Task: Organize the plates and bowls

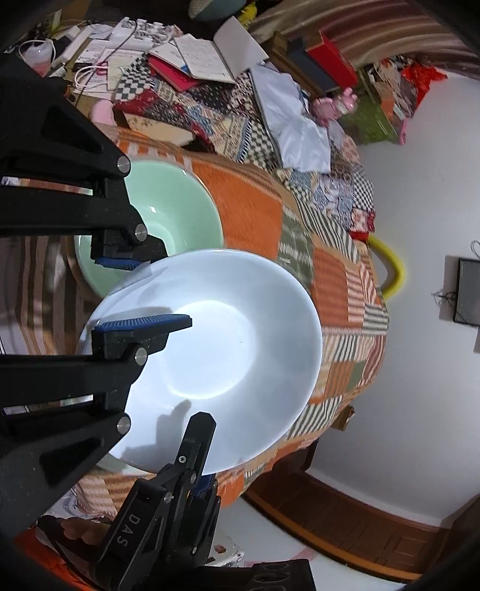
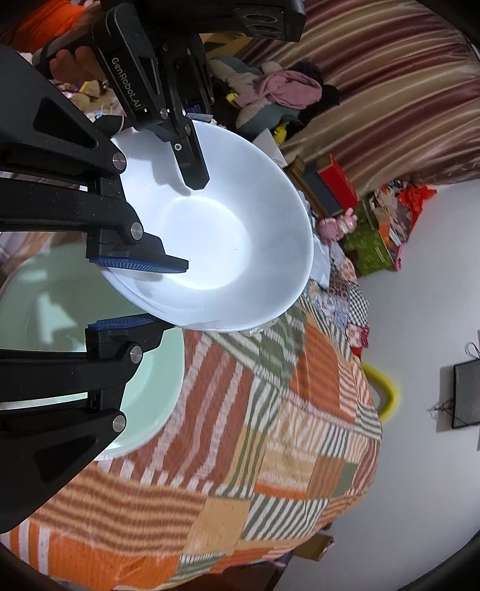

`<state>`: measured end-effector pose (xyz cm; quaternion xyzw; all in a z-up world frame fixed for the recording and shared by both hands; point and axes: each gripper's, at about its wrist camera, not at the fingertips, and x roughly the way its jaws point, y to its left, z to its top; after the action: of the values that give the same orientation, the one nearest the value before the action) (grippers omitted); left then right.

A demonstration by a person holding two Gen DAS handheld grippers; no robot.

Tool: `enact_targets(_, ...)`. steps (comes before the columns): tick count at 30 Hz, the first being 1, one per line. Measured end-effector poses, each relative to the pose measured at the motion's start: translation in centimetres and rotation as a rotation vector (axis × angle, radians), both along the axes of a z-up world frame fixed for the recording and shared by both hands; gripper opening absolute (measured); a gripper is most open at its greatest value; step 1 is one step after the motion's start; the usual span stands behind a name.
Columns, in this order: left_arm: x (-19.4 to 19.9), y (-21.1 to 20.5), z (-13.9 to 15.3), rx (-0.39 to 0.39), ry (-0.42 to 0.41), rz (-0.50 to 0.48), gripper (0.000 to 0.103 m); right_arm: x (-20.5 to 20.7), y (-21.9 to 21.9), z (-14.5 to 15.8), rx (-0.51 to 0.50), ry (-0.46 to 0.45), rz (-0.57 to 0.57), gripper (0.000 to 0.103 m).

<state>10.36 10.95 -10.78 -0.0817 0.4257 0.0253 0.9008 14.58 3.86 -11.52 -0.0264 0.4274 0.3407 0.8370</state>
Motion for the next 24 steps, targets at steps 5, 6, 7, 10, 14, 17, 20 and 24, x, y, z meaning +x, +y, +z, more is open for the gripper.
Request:
enact_targets(5,-0.5,2.3,-1.1,-0.003,0.031,0.027,0.021,-0.1,2.3,-0.9,-0.006,0.031,0.021,0.019)
enact_targets(6,-0.6,2.7,-1.3,-0.005,0.035,0.032,0.021,-0.1,2.7,-1.1,-0.008,0.038,0.025,0.019)
enact_targets(7,-0.7,3.1,-1.6,-0.009,0.038,0.039,0.021,-0.2,3.2,-1.3,-0.013,0.044,0.029,0.019)
enact_targets(10,-1.0,4.4,-2.3,-0.019,0.049,0.055,0.021,-0.4,4.3,-1.8,-0.027,0.058,0.038,0.019)
enact_targets(14,-1.0,5.5,-3.3,-0.026,0.064,0.067,0.021,-0.5,5.4,-2.4,-0.031,0.081,0.045,0.019)
enact_targets(17,-1.2,6.3,-3.9,-0.026,0.077,0.076,0.021,-0.5,6.3,-2.9,-0.029,0.101,0.047,0.019)
enact_targets(20,-1.3,7.1,-4.7,-0.036,0.092,0.086,0.021,-0.6,7.1,-3.4,-0.03,0.117,0.05,0.019)
enact_targets(24,-1.3,8.1,-5.8,-0.052,0.109,0.097,0.021,-0.6,8.0,-3.9,-0.048,0.128,0.056,0.019)
